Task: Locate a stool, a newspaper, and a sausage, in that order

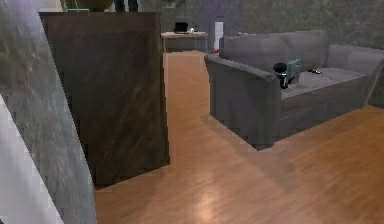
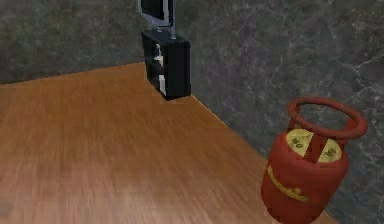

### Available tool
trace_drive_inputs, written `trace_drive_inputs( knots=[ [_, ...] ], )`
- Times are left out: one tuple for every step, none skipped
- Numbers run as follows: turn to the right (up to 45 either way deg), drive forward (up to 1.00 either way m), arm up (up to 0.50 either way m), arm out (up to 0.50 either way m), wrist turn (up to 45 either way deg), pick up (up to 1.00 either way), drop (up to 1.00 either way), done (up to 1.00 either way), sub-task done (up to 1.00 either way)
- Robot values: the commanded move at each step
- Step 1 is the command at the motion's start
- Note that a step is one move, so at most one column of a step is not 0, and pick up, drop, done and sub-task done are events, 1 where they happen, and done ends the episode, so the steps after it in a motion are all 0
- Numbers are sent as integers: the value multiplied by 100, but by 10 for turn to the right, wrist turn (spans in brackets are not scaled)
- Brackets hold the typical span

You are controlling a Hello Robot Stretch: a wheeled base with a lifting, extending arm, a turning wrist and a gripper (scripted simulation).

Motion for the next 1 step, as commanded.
trace_drive_inputs(
  knots=[
    [120, 0, 0, 0, 0, 0, 0, 0, 0]
  ],
)
